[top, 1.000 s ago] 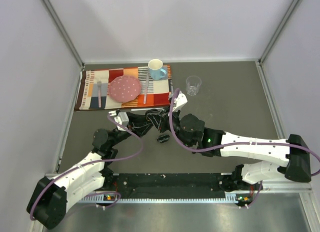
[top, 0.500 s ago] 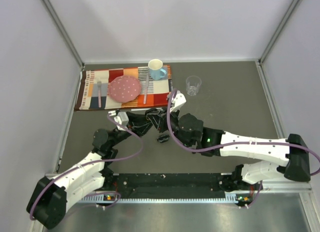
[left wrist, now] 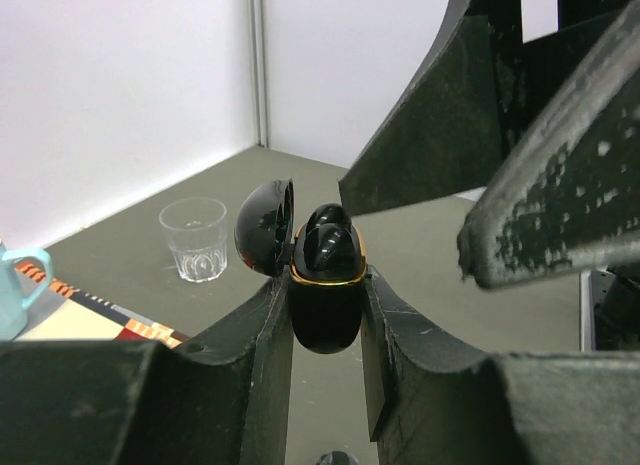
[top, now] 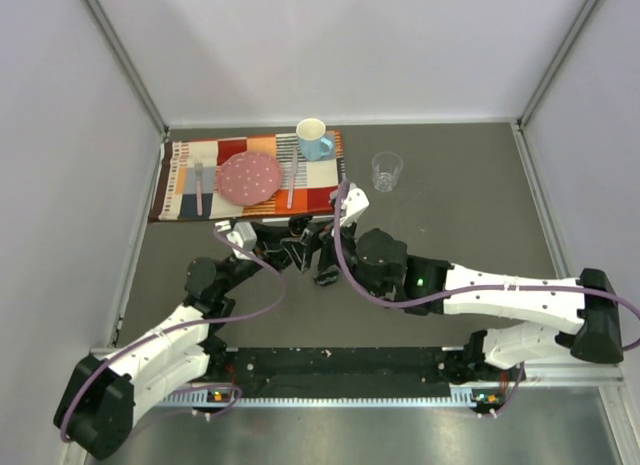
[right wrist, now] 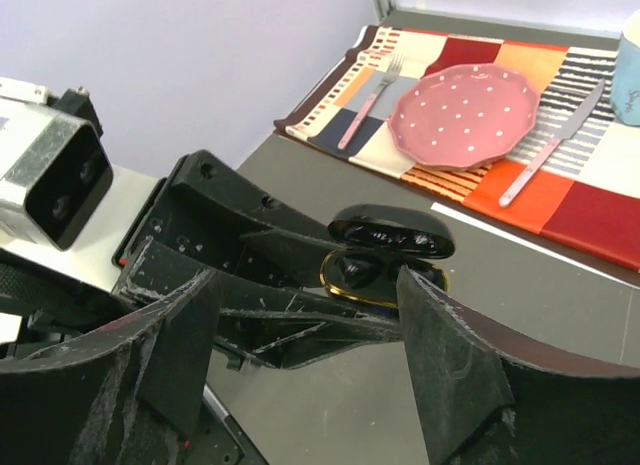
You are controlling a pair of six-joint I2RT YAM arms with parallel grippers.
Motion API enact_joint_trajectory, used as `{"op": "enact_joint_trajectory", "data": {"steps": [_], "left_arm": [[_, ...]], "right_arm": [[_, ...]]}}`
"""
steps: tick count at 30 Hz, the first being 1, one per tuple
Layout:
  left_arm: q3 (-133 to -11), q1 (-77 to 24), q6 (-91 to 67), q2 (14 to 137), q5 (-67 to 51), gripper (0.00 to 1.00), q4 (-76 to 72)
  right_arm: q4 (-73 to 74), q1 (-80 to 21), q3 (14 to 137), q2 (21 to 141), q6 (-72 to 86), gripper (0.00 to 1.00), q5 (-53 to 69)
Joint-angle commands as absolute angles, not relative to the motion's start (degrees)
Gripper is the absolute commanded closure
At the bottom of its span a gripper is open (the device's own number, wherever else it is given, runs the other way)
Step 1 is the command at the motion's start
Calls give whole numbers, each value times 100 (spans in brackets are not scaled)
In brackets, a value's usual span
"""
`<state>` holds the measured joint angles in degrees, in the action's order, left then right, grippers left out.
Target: Insert the wireless bluetooth earbuds into the charging case
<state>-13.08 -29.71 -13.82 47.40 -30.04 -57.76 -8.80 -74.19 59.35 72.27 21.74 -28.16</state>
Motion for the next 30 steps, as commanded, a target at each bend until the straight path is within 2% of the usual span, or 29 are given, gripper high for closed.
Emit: {"op": "enact_joint_trajectory", "data": {"steps": [1,4,13,18,24,25,30], "left_arm": [[-1547,-2988,-1310,4526,-3199,100,-6240],[-1529,-2988,-1318,4535,-3217,100,-6240],[-1521,-2988,-1318,4518,-3287,100,-6214],[-1521,-2988,-1310,4526,-3489,100,-6275],[-1538,-2988,-1327,4544,-4077,100,-6565],[-1547,-2988,-1327,4553,-4139,100,-6583],[-1600,-2988,-1292,4605,-4525,100,-6706]], "right_arm": [[-966,-7357,6161,6883,2030,27,-3129],[-1133,-7339,6187,6716,1960,21,-3164],[-1099,-7242,6231,6320,2047,16,-3348],[-10,-6892,6556,6398,2539,18,-3131],[1439,-6346,7206,6714,3234,37,-1955],[1563,-6215,7407,6854,3295,44,-1777],[2188,-6108,7910,7294,3270,50,-1038]]}}
